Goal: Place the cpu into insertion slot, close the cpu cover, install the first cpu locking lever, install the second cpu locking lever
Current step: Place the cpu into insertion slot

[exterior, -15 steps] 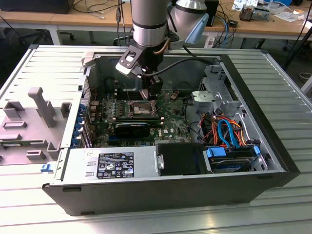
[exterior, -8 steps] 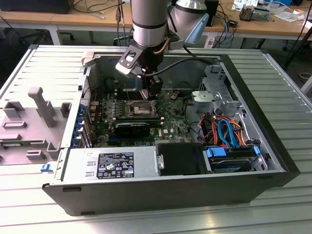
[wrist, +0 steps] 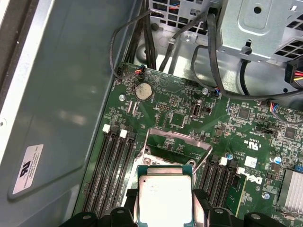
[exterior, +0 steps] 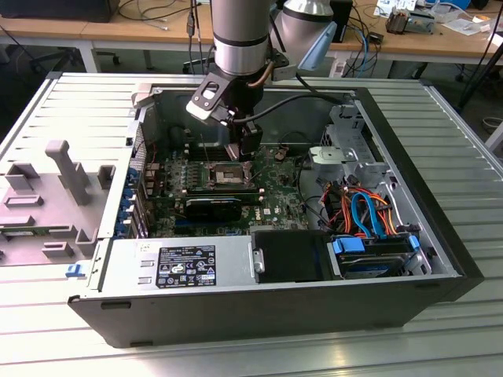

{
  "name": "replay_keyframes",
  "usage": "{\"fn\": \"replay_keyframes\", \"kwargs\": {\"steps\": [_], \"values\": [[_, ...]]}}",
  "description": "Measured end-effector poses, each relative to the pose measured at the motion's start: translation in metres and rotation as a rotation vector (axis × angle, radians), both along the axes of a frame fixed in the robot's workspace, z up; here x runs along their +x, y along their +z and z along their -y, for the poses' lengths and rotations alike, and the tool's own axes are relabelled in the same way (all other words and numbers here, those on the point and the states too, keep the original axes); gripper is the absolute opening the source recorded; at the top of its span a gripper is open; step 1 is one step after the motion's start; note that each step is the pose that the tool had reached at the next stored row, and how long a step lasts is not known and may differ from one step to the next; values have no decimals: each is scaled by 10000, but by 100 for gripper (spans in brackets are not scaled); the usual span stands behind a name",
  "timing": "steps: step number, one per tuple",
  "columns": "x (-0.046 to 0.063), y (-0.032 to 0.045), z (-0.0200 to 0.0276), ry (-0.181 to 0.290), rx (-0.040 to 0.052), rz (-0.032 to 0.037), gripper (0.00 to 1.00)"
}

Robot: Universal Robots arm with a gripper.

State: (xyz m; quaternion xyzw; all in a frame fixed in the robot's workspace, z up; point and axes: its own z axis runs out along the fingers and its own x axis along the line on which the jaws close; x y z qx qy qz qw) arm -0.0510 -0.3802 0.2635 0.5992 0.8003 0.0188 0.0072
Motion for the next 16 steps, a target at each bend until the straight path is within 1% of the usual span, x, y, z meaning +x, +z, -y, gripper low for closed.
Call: {"fn": "replay_keyframes", "kwargs": {"steps": [16], "values": [[0, -1, 0, -90, 0, 1, 54]]}}
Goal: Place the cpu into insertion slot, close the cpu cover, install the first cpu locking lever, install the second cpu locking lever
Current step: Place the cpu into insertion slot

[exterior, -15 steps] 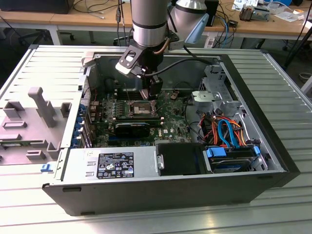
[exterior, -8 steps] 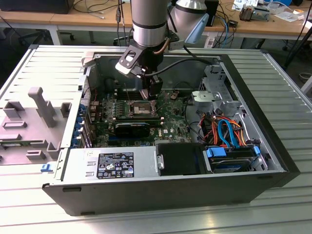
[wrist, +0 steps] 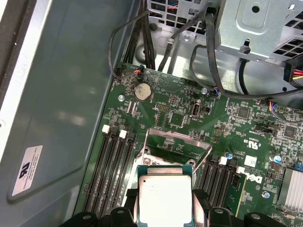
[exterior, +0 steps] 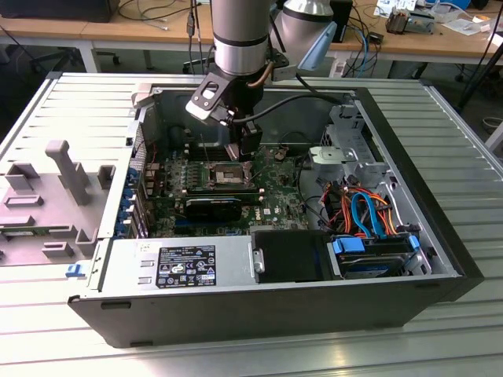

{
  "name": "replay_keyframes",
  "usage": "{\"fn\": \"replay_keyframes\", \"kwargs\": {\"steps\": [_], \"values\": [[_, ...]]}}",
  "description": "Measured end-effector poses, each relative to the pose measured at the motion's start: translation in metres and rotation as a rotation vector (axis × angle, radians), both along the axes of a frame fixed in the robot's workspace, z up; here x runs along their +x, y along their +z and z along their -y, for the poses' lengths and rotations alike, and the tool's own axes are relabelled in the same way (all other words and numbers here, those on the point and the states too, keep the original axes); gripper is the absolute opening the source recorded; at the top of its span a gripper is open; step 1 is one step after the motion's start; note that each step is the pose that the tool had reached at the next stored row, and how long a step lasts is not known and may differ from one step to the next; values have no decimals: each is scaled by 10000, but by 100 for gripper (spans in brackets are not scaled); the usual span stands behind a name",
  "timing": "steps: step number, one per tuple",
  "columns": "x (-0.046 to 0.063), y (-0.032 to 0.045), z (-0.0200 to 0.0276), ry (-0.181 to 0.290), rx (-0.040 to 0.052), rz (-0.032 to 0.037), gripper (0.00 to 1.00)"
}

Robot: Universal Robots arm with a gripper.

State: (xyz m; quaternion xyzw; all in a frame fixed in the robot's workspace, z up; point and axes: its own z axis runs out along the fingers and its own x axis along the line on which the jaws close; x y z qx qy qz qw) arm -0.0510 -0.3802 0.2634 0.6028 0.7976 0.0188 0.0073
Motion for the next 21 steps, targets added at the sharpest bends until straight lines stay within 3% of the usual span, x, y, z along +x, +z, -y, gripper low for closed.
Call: {"fn": "replay_keyframes", "kwargs": {"steps": [21], "values": [[0, 0, 0, -135, 0, 0, 54]]}}
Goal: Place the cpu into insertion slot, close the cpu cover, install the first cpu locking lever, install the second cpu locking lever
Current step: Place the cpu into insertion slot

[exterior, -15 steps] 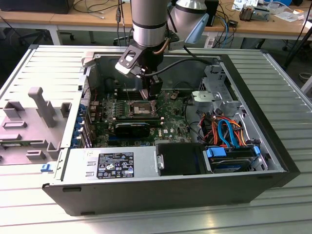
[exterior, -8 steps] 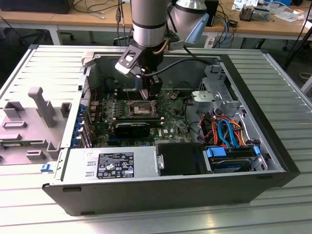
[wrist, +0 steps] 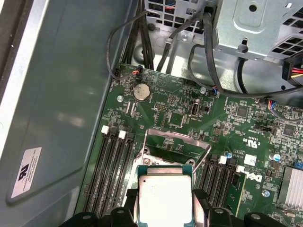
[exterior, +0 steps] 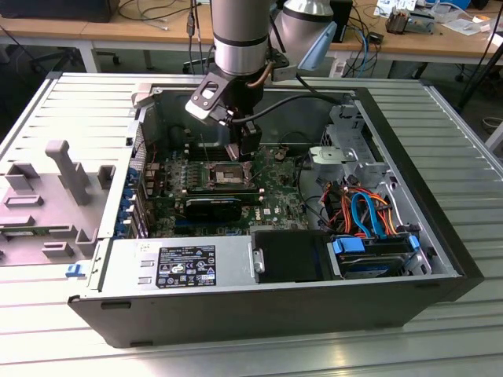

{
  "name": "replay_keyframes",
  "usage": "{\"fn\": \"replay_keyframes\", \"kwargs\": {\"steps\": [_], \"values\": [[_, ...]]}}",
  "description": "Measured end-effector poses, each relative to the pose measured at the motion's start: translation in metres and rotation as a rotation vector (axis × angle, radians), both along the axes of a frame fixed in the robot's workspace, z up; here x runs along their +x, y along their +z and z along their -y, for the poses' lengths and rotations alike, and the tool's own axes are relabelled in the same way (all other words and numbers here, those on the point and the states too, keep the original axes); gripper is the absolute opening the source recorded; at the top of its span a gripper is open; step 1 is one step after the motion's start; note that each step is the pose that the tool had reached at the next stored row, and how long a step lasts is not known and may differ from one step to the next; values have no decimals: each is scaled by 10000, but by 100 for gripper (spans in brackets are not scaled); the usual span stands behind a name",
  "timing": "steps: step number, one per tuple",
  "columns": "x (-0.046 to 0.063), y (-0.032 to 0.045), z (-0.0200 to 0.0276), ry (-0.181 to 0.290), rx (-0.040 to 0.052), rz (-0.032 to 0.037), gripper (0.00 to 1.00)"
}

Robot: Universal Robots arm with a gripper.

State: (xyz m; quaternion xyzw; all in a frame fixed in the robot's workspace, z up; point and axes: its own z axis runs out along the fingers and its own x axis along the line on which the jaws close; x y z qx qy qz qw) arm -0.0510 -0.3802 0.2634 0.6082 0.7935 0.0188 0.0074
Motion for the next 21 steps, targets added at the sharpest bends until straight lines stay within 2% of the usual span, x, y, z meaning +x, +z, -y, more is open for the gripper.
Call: {"fn": "replay_keyframes", "kwargs": {"steps": [21], "values": [[0, 0, 0, -107, 0, 0, 54]]}}
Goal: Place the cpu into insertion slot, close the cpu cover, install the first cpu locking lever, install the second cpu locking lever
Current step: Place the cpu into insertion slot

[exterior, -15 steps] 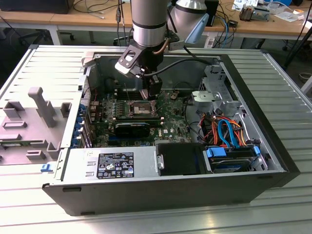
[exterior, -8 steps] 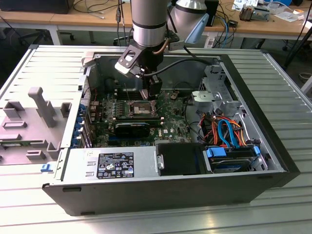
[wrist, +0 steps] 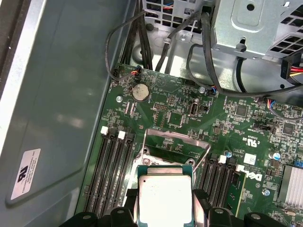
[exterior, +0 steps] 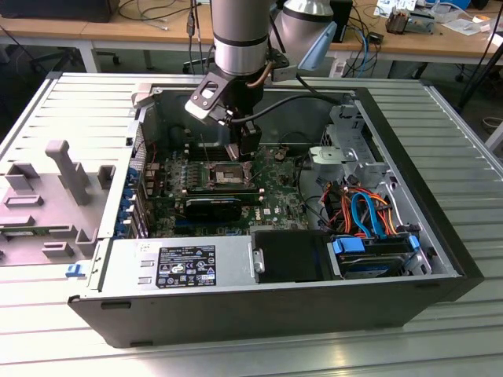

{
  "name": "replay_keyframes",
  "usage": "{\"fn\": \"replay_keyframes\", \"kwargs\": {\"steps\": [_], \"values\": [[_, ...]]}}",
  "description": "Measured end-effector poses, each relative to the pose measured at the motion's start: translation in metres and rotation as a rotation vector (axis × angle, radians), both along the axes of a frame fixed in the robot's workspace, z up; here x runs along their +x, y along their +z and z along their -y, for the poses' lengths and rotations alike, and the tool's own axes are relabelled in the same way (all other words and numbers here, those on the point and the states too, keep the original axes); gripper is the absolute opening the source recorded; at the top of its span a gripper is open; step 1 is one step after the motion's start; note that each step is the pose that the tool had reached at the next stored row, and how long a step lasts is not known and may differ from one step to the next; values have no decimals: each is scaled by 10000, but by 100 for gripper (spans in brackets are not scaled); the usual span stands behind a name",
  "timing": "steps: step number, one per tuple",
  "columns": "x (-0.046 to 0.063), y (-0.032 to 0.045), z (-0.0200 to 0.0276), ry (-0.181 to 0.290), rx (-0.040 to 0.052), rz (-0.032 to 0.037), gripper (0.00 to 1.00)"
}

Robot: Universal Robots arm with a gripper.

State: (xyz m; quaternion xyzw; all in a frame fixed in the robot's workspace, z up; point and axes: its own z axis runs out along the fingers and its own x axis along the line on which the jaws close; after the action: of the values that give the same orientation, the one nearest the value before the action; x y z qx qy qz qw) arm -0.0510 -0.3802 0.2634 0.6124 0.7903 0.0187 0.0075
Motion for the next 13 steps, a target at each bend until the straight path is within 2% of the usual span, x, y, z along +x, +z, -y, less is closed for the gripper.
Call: {"fn": "replay_keyframes", "kwargs": {"steps": [13], "values": [[0, -1, 0, -87, 0, 0, 54]]}}
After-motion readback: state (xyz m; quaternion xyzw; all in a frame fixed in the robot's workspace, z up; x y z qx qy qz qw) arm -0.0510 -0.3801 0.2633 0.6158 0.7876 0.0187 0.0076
